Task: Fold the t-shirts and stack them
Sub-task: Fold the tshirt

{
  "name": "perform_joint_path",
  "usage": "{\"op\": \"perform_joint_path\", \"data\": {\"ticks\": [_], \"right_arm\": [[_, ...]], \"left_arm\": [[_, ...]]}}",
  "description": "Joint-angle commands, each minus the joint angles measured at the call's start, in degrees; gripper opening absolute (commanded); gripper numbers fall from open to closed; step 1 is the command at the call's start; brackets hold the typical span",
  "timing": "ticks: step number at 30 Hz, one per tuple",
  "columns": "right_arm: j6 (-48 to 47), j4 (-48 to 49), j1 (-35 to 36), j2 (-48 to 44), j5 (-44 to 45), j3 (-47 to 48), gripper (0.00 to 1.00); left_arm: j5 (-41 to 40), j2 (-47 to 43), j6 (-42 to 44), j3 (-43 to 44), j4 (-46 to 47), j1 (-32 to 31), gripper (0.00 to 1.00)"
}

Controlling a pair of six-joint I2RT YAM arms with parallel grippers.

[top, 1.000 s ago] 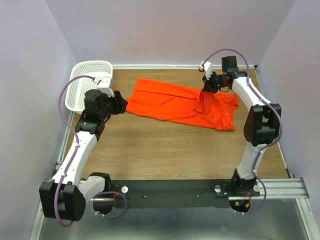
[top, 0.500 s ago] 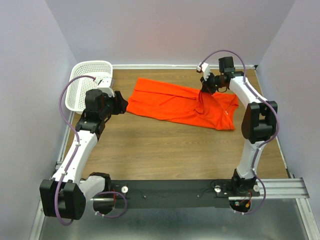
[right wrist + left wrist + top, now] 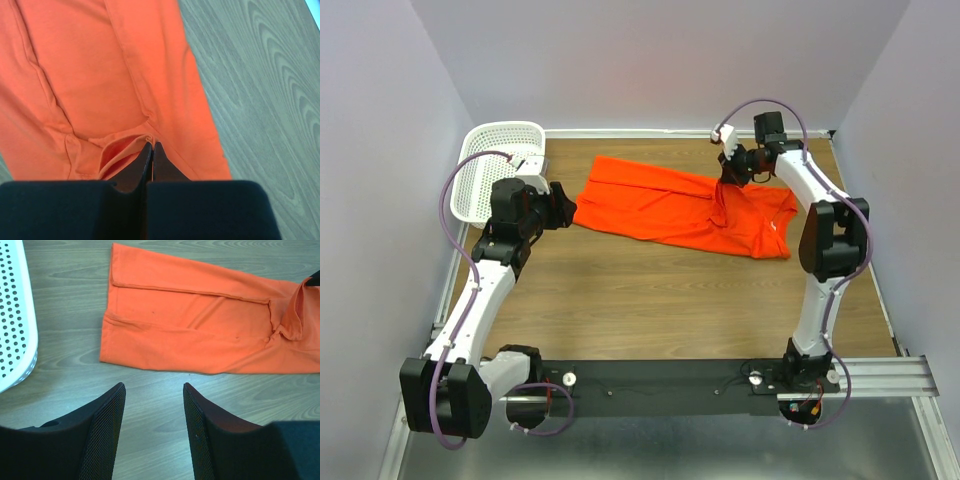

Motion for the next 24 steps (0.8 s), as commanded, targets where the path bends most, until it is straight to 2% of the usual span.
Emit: {"op": "perform_joint_path", "data": {"ticks": [1, 5, 8, 10, 11, 13, 16, 17, 20, 21, 23, 24], "right_arm": [[0.5, -0.7, 0.6, 1.4, 1.8, 1.5, 0.06], [3.6, -0.3, 0.6, 2.8, 6.0, 2.8, 0.13], [11.9, 2.2, 0.5, 5.7, 15.2, 5.6, 0.58], [14.5, 4.7, 0.3, 6.1, 20.5, 5.4, 0.59], [18.2, 6.6, 0.4, 5.3, 22.2, 4.6, 0.65], [19.4, 8.0, 0.3, 2.7, 23.1, 2.5, 0.65], [18.0, 7.1, 0.3, -3.1, 12.2, -3.8, 0.64], [14.6, 6.3, 0.4, -4.4, 5.4, -5.5, 0.63], [7.1, -1.5, 0.5, -8.8, -2.1, -11.9, 0.62], [4.2, -1.6, 0.5, -9.6, -3.7, -11.9, 0.62], [-3.6, -7.8, 0.5, -11.0, -5.9, -14.3, 0.61], [-4.5, -8.9, 0.8, -11.2, -5.3, -15.1, 0.61]], "left_arm": [[1.4, 0.0, 0.6, -0.1, 1.0, 0.4, 0.58], [1.5, 0.1, 0.6, -0.1, 1.0, 0.4, 0.58], [1.7, 0.0, 0.6, -0.1, 1.0, 0.4, 0.58], [1.6, -0.1, 0.6, -0.1, 1.0, 0.4, 0.58], [1.6, -0.1, 0.6, -0.2, 1.0, 0.4, 0.58], [1.5, -0.4, 0.6, -0.2, 0.9, 0.4, 0.58], [1.4, -0.8, 0.6, -0.2, 1.0, 0.4, 0.58], [1.5, -0.8, 0.6, -0.2, 1.1, 0.4, 0.58], [1.7, -0.5, 0.6, 0.0, 1.1, 0.4, 0.58], [1.8, -0.5, 0.7, 0.0, 1.0, 0.4, 0.58], [2.1, -0.3, 0.6, 0.0, 1.0, 0.5, 0.58], [2.2, -0.2, 0.6, 0.0, 1.1, 0.5, 0.58]]}}
